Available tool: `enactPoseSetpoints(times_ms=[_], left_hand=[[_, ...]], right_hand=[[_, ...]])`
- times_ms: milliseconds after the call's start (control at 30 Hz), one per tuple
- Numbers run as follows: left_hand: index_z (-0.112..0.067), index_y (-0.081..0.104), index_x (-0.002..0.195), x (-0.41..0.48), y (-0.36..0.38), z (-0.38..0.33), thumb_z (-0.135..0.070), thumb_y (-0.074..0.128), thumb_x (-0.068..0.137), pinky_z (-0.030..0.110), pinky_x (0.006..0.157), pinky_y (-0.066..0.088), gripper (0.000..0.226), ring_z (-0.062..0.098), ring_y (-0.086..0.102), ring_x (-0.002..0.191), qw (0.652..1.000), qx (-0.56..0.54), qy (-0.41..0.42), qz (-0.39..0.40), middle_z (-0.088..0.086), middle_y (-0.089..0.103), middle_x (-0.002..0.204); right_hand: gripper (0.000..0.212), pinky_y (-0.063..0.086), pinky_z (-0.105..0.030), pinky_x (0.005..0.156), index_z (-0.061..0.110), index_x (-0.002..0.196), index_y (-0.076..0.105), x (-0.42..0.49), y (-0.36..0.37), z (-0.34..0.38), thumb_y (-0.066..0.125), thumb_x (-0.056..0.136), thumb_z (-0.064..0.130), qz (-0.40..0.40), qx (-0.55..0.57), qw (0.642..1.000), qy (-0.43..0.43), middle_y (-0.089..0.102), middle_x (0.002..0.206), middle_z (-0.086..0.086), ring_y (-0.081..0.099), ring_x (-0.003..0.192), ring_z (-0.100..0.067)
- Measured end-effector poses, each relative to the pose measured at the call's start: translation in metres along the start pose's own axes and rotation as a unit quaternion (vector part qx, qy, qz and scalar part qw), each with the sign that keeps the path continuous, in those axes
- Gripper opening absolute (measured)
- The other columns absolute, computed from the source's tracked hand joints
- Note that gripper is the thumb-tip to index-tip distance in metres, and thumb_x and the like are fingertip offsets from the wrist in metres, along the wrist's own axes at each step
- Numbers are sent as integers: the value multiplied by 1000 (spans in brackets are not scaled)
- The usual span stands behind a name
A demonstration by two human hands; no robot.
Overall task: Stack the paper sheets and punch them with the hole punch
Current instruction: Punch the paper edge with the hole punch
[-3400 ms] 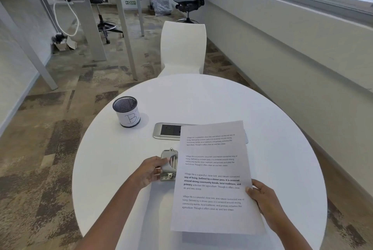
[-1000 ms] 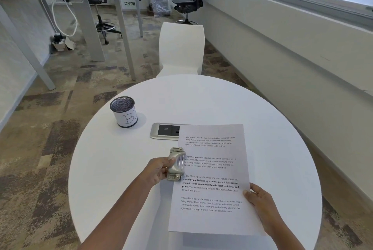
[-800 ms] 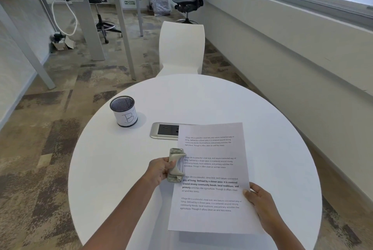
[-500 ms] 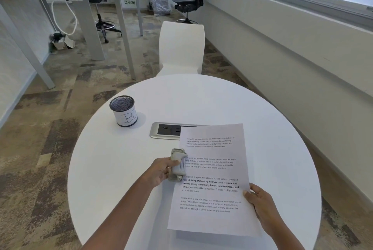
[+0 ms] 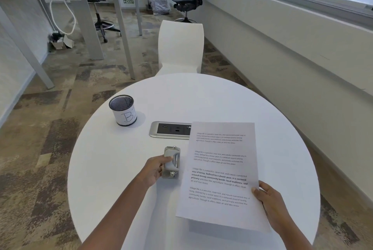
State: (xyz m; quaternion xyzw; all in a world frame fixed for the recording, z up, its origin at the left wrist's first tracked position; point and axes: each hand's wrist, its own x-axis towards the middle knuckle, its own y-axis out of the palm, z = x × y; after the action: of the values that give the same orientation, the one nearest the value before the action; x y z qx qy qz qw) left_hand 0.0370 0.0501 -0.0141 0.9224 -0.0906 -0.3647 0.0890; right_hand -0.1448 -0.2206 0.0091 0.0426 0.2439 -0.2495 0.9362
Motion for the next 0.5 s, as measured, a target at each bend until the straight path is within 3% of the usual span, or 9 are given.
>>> enactPoseSetpoints(times_ms=[100, 233, 400, 500], left_hand=[[-6, 62, 79, 1, -10, -3, -2, 57, 86, 26, 55, 49, 9, 18, 57, 62, 1000, -2, -1, -11, 7, 66, 66], [-6, 60, 76, 3, -24, -8, -3, 55, 87, 17, 40, 50, 13, 12, 62, 39, 999, -8, 4, -43, 0, 65, 42], [-6, 58, 73, 7, -37, -14, -3, 54, 88, 14, 32, 46, 15, 11, 59, 31, 996, -1, 23, -81, 0, 63, 37], [-4, 59, 79, 11, -44, -16, -2, 54, 88, 25, 47, 46, 10, 19, 59, 43, 993, 17, 33, -108, 6, 63, 49]], right_hand=[[26, 55, -41, 77, 16, 94, 65, 4, -12, -2, 48, 89, -3, -23, 9, 1000, 0, 77, 73, 1, 72, 67, -23], [25, 56, -40, 74, 17, 94, 65, 5, -27, -5, 49, 89, -2, -43, 18, 999, 11, 77, 73, 1, 72, 65, -20], [26, 50, -53, 89, 12, 109, 61, 3, -36, -11, 49, 89, -1, -67, 29, 997, 22, 76, 76, 0, 67, 83, -33], [27, 49, -53, 89, 11, 112, 59, 1, -38, -14, 48, 90, 0, -73, 31, 996, 31, 74, 84, -7, 65, 85, -35]])
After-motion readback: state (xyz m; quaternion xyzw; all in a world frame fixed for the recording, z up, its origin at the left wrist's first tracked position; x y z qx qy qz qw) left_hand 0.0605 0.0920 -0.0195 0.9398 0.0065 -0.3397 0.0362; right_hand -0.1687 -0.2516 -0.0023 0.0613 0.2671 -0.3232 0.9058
